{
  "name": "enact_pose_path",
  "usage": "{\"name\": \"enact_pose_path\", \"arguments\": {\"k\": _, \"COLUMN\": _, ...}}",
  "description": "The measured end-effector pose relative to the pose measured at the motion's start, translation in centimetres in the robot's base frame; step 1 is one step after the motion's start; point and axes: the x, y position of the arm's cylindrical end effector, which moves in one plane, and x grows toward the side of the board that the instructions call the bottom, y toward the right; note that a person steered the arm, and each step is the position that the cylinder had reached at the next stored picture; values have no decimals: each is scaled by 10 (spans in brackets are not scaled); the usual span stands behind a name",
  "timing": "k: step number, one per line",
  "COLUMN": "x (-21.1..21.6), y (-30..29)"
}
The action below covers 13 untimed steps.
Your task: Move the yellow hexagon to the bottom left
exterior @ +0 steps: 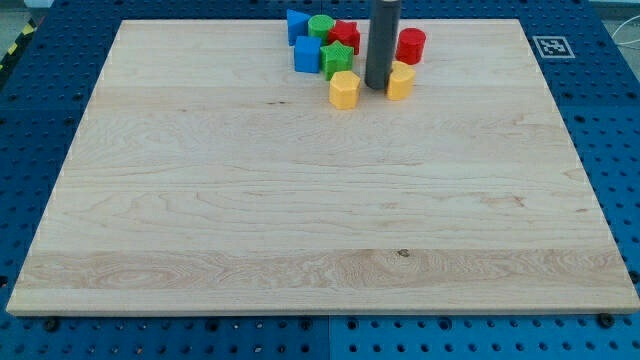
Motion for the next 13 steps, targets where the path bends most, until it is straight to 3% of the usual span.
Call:
{"name": "enact_pose_path", "arguments": {"k": 2, "x": 3, "y": 43}}
{"name": "enact_pose_path", "arguments": {"k": 4, "x": 30, "y": -31}}
{"name": "enact_pose_path", "arguments": {"k": 6, "x": -1, "y": -66}}
{"name": "enact_pose_path", "arguments": {"k": 10, "x": -21, "y": -204}}
{"name": "enact_pose_path", "arguments": {"k": 11, "x": -14, "y": -219}}
{"name": "enact_pose_path", "arguments": {"k": 13, "x": 4, "y": -187}}
